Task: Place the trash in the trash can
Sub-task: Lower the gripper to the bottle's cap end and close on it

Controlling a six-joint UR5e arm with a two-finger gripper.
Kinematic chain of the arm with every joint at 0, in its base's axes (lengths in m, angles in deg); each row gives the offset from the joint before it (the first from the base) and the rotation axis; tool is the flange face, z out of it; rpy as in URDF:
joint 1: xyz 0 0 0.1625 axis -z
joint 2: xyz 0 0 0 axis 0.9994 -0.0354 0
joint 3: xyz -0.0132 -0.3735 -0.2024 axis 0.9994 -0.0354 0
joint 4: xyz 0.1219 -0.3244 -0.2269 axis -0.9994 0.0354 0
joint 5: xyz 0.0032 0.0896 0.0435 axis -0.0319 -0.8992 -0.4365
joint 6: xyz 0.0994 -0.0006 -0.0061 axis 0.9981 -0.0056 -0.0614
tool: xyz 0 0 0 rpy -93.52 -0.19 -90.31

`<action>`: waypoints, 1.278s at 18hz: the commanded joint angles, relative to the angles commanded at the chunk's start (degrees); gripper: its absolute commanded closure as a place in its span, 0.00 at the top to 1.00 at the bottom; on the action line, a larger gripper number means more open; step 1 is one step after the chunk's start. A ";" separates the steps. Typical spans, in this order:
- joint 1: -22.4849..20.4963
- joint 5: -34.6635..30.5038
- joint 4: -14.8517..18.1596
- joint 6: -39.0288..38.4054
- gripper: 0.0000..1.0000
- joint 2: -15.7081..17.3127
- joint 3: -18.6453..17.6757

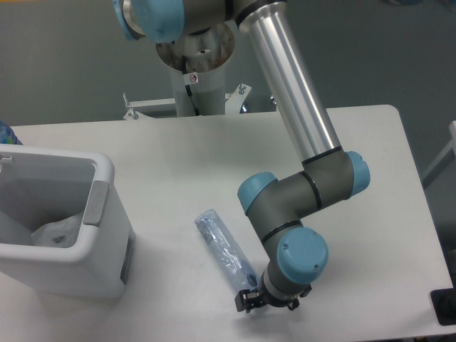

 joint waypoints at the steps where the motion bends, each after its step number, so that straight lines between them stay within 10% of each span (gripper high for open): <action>1: 0.09 -0.09 0.18 0.00 0.66 0.09 -0.09; 8: 0.26 -0.09 0.36 0.09 0.40 0.53 -0.53; 23: -0.17 1.58 -0.60 3.78 0.24 6.85 0.00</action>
